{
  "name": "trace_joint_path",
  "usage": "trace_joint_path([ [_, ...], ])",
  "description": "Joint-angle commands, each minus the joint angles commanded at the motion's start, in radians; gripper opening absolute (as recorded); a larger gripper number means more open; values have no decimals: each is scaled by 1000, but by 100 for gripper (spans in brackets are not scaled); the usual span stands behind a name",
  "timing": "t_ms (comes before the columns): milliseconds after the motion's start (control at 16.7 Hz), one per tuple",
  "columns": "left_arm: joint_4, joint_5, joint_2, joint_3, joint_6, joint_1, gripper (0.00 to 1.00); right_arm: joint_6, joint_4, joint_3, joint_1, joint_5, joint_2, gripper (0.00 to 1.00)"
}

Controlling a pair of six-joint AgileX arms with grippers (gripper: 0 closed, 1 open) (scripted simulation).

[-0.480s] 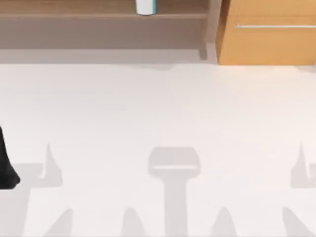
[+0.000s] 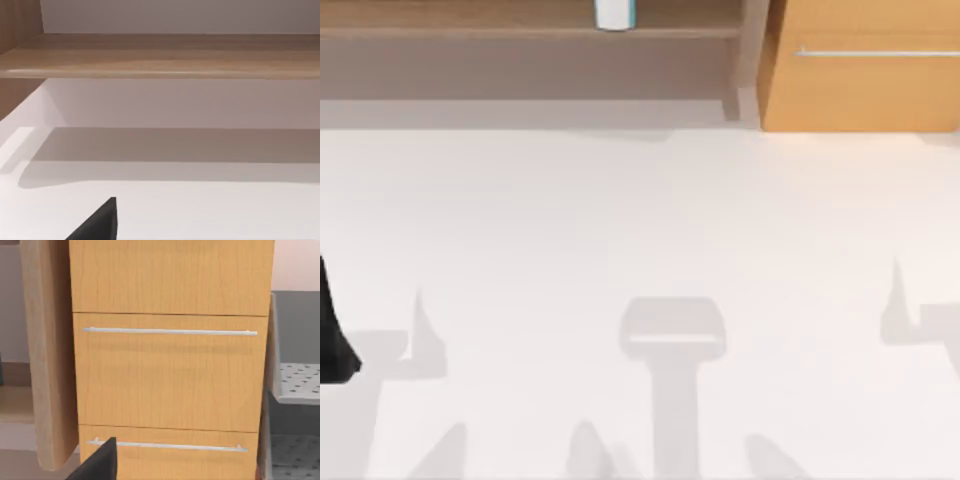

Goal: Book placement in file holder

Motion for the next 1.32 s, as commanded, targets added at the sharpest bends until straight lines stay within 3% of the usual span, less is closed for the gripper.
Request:
trace_joint_path([
  [240, 0, 0, 0, 0, 0, 0, 100, -13, 180, 306, 169, 97, 358, 100],
  [660, 0, 0, 0, 0, 0, 0, 100, -23, 409, 929, 435, 332, 1258, 100],
  [1020, 0, 0, 0, 0, 0, 0, 100, -11, 437, 1374, 559, 555, 1891, 100],
  [1320, 0, 0, 0, 0, 0, 0, 100, 2, 399, 1593, 595, 686, 2138, 100],
])
